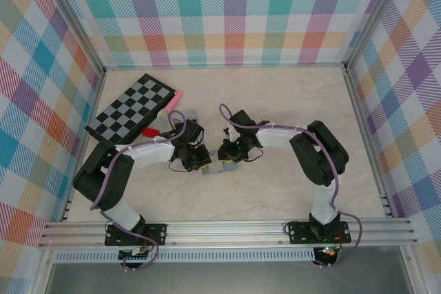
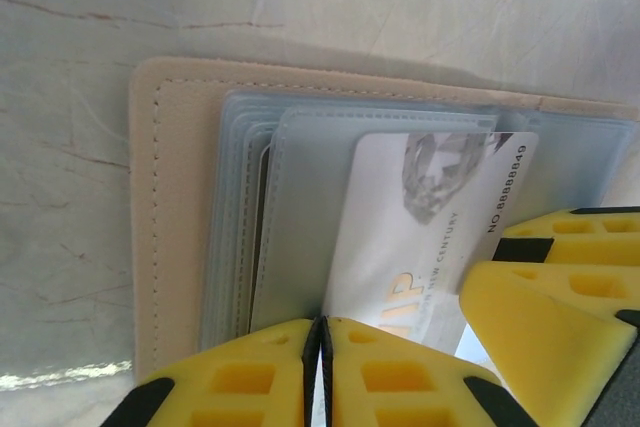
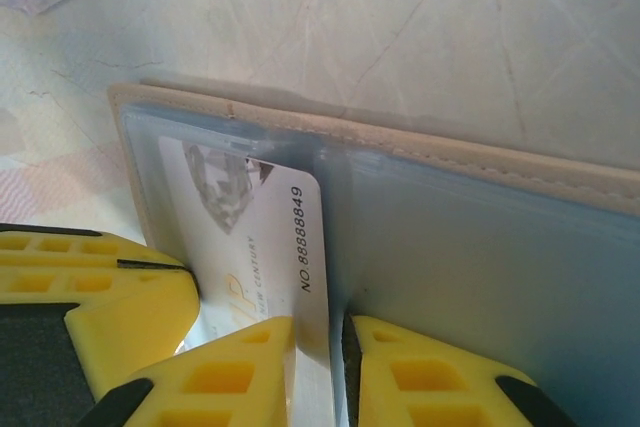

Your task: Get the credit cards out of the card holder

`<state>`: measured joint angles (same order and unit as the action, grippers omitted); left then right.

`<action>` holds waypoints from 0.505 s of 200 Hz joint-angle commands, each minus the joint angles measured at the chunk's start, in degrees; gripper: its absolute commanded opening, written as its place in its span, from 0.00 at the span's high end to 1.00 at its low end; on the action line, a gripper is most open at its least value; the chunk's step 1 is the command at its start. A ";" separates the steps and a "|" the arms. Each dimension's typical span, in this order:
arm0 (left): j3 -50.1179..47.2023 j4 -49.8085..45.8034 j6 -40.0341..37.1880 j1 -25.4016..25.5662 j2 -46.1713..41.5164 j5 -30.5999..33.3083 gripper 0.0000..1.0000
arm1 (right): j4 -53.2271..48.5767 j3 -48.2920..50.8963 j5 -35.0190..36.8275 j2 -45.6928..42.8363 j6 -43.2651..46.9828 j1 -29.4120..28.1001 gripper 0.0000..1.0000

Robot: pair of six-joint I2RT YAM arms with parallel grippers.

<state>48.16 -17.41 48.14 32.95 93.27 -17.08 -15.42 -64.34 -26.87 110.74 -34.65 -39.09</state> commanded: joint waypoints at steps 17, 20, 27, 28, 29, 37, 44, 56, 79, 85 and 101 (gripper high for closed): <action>-2.80 -2.77 0.08 -0.52 1.21 2.06 0.87 | 1.33 -0.46 -4.45 1.54 1.54 -0.11 0.81; -2.90 -2.72 0.16 -0.52 1.21 2.05 0.87 | 1.50 -0.44 -4.51 1.50 1.52 -0.11 0.81; -3.00 -2.63 0.28 -0.53 1.04 2.06 0.87 | 1.76 -0.44 -4.75 1.42 1.52 -0.11 0.84; -2.99 -2.63 0.33 -0.52 1.04 2.01 0.87 | 1.82 -0.44 -4.76 1.41 1.48 -0.11 0.84; -2.99 -2.59 0.35 -0.52 1.03 1.99 0.87 | 1.90 -0.44 -4.85 1.41 1.51 -0.11 0.84; -3.07 -2.33 0.57 -0.52 0.96 1.88 0.86 | 2.14 -0.36 -5.04 1.23 1.46 -0.11 0.87; -3.16 -2.15 0.72 -0.52 0.88 1.55 0.85 | 2.41 -0.20 -4.97 0.99 1.38 -0.11 0.88; -3.08 -2.10 0.81 -0.60 0.75 1.29 0.84 | 2.60 0.17 -4.98 0.48 1.53 -0.11 0.92; -2.96 -2.01 1.08 -0.78 0.09 0.67 0.80 | 1.80 1.30 -3.77 -1.25 2.15 0.40 0.97; -2.91 -1.95 1.10 -0.87 -0.17 0.37 0.79 | 1.69 1.77 -3.50 -1.85 2.30 0.70 0.98; -2.82 -1.52 1.41 -1.18 -1.09 -0.51 0.76 | 1.22 3.46 -2.94 -3.98 2.66 1.80 1.00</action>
<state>47.40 -15.92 48.62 32.69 92.53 -17.89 -13.61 -63.64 -30.24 110.28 -33.54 -38.24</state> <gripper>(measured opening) 0.221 0.046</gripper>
